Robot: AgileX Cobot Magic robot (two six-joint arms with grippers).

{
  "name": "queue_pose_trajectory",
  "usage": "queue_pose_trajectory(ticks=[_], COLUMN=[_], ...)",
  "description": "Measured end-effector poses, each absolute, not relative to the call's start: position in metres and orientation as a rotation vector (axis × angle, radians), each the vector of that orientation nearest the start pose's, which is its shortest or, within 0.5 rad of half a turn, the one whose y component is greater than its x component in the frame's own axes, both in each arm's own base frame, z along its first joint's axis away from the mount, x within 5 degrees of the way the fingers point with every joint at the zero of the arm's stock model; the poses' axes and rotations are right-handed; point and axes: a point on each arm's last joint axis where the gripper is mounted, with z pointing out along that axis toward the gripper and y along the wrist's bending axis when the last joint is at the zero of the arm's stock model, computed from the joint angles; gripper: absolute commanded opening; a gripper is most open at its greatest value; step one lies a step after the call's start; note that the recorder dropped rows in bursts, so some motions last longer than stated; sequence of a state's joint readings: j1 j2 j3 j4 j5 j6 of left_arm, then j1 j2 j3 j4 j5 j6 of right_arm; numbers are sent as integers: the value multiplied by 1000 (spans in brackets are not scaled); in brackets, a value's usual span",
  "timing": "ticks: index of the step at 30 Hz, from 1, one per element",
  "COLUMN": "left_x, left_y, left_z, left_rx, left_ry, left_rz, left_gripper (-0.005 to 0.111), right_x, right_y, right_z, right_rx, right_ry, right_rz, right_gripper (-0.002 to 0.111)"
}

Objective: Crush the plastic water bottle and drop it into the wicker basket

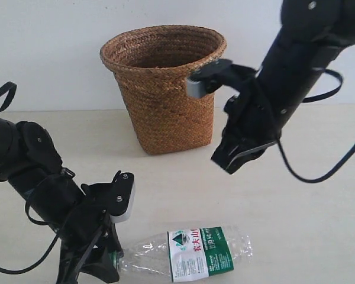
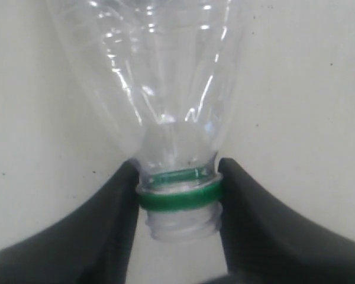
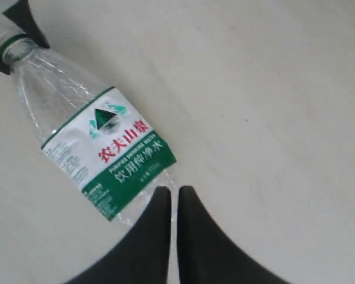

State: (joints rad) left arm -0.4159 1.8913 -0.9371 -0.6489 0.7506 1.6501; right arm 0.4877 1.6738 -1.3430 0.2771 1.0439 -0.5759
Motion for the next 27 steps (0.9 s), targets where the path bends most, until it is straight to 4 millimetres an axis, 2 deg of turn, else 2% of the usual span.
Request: queue_pose_trajectory(ticks=[4, 7, 11, 13, 17, 20, 22, 25, 27], left_x=[269, 270, 270, 272, 275, 277, 281, 297, 314], left_y=[-160, -163, -166, -168, -170, -168, -165, -160, -159], left_z=[120, 125, 135, 148, 191, 232, 255, 292, 316], left_rx=[-2235, -2153, -2167, -2212, -2375, -2501, -2560, -2622, -2600], left_ry=[-2392, -2418, -2364, -2364, -2330, -2315, -2348, -2507, -2777], left_rz=[647, 699, 763, 763, 742, 730, 707, 616, 501], left_gripper=[4, 4, 4, 4, 4, 4, 4, 5, 12], right_x=[302, 313, 319, 320, 319, 316, 315, 315, 315], right_y=[142, 109, 71, 55, 19, 3, 1, 3, 4], right_z=[285, 286, 275, 266, 241, 225, 219, 214, 213], right_rx=[-1106, -864, -682, -618, -443, -356, -334, -298, -298], right_ry=[2619, 2720, 2794, 2809, 2831, 2823, 2803, 2777, 2765], right_rz=[336, 316, 250, 216, 163, 133, 118, 143, 163], right_gripper=[0, 0, 0, 0, 0, 0, 0, 0, 0])
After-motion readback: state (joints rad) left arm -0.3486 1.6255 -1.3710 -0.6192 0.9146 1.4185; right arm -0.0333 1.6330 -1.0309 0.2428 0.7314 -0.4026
